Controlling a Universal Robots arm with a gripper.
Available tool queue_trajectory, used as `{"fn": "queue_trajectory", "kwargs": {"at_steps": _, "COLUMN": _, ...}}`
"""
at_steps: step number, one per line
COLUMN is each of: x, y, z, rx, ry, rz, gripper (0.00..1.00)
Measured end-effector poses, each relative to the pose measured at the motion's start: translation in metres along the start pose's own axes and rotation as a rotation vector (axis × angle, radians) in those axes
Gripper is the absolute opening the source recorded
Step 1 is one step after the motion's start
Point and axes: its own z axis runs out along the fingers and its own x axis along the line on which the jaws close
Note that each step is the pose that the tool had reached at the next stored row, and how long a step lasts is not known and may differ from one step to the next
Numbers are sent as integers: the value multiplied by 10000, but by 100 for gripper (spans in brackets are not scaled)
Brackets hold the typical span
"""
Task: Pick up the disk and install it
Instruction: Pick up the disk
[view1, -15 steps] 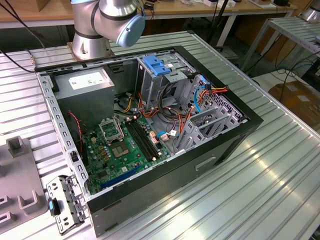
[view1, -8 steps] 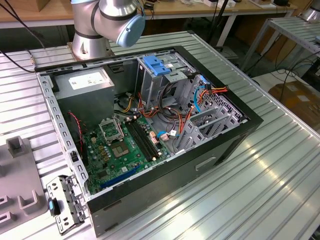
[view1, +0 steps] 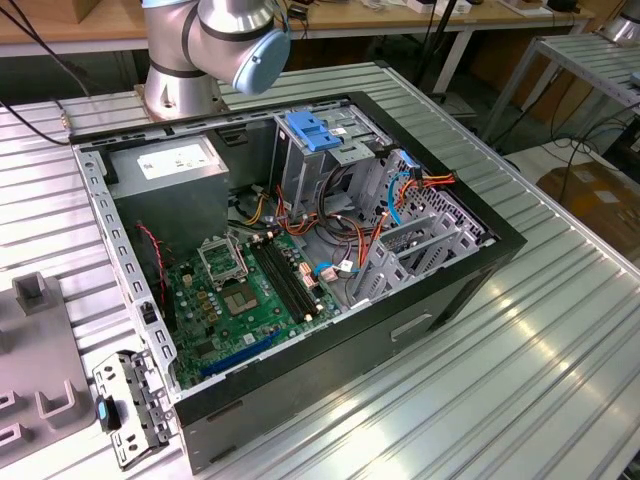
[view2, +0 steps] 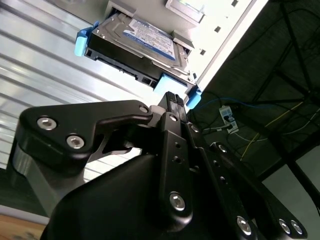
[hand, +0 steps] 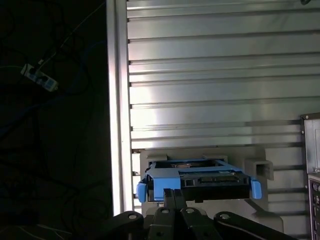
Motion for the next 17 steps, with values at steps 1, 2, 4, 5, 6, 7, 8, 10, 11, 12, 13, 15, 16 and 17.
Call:
{"fn": "queue_trajectory", "kwargs": {"at_steps": 1, "x": 0, "y": 0, "z": 0, "rx": 2, "ry": 2, "rz": -65, "gripper": 11}}
{"fn": "queue_trajectory", "kwargs": {"at_steps": 2, "x": 0, "y": -1, "z": 0, "rx": 4, "ry": 4, "rz": -176, "gripper": 11}}
{"fn": "queue_trajectory", "kwargs": {"at_steps": 4, "x": 0, "y": -1, "z": 1, "rx": 8, "ry": 7, "rz": -435, "gripper": 11}}
{"fn": "queue_trajectory", "kwargs": {"at_steps": 5, "x": 0, "y": -1, "z": 1, "rx": 9, "ry": 10, "rz": -551, "gripper": 11}}
{"fn": "queue_trajectory", "kwargs": {"at_steps": 6, "x": 0, "y": -1, "z": 0, "rx": 13, "ry": 15, "rz": -748, "gripper": 11}}
{"fn": "queue_trajectory", "kwargs": {"at_steps": 7, "x": 0, "y": 0, "z": 0, "rx": 16, "ry": 19, "rz": -941, "gripper": 11}}
{"fn": "queue_trajectory", "kwargs": {"at_steps": 8, "x": 0, "y": 0, "z": 1, "rx": 20, "ry": 22, "rz": -1160, "gripper": 11}}
{"fn": "queue_trajectory", "kwargs": {"at_steps": 10, "x": 0, "y": 0, "z": 0, "rx": 26, "ry": 31, "rz": -1507, "gripper": 11}}
{"fn": "queue_trajectory", "kwargs": {"at_steps": 11, "x": 0, "y": 0, "z": 1, "rx": 31, "ry": 35, "rz": -1767, "gripper": 11}}
{"fn": "queue_trajectory", "kwargs": {"at_steps": 12, "x": 0, "y": 0, "z": 0, "rx": 34, "ry": 39, "rz": -1953, "gripper": 11}}
{"fn": "queue_trajectory", "kwargs": {"at_steps": 13, "x": 0, "y": 0, "z": 0, "rx": 36, "ry": 42, "rz": -2095, "gripper": 11}}
{"fn": "queue_trajectory", "kwargs": {"at_steps": 15, "x": 0, "y": 0, "z": 0, "rx": 43, "ry": 49, "rz": -2470, "gripper": 11}}
{"fn": "queue_trajectory", "kwargs": {"at_steps": 16, "x": 0, "y": 0, "z": 0, "rx": 47, "ry": 54, "rz": -2686, "gripper": 11}}
{"fn": "queue_trajectory", "kwargs": {"at_steps": 17, "x": 0, "y": 0, "z": 0, "rx": 49, "ry": 57, "rz": -2858, "gripper": 11}}
